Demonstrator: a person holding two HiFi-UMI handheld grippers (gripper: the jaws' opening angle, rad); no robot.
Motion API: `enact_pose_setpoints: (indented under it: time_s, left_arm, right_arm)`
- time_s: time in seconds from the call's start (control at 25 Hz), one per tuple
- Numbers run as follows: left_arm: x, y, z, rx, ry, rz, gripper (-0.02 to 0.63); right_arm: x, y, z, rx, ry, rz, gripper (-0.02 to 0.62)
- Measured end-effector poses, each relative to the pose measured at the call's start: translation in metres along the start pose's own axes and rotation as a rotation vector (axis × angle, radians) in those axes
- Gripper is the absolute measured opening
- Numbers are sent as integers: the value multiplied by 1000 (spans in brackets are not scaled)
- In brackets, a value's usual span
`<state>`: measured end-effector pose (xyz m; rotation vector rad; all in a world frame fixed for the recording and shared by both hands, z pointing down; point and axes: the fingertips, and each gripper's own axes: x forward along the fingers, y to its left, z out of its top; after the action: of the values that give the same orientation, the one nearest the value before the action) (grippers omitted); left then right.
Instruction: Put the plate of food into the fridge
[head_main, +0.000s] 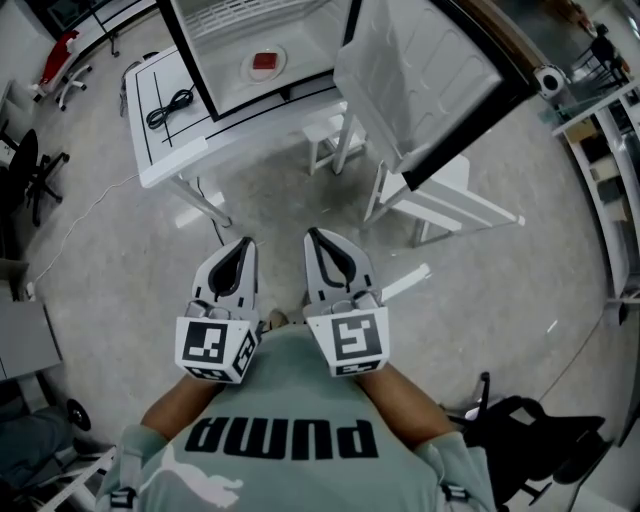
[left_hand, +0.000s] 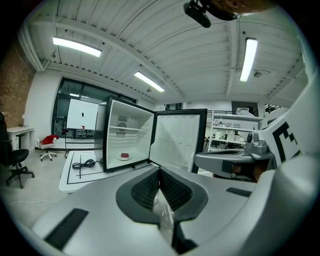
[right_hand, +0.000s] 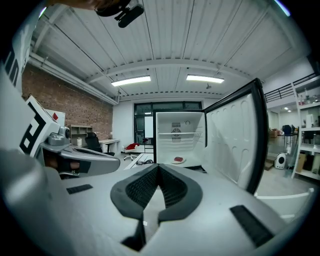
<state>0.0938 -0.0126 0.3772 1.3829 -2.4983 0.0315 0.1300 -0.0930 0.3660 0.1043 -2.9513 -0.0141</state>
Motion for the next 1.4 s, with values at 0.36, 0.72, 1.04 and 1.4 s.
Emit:
enact_pose_setpoints:
  time_s: [0.36, 0.72, 1.04, 1.4]
  left_arm:
    - [-17, 0, -4, 16, -9, -35, 5]
    - [-31, 8, -12, 25, -17, -28, 6]
    - [-41, 9, -23, 28, -7, -34, 6]
    - [-46, 3, -29, 32, -13, -56, 5]
  right_arm:
    - [-16, 13, -1, 8, -6, -57, 5]
    - [-28, 29, -8, 31, -4, -81, 5]
    - [-39, 42, -18, 45, 17, -93, 5]
    - [-46, 48, -28, 60, 35, -99, 5]
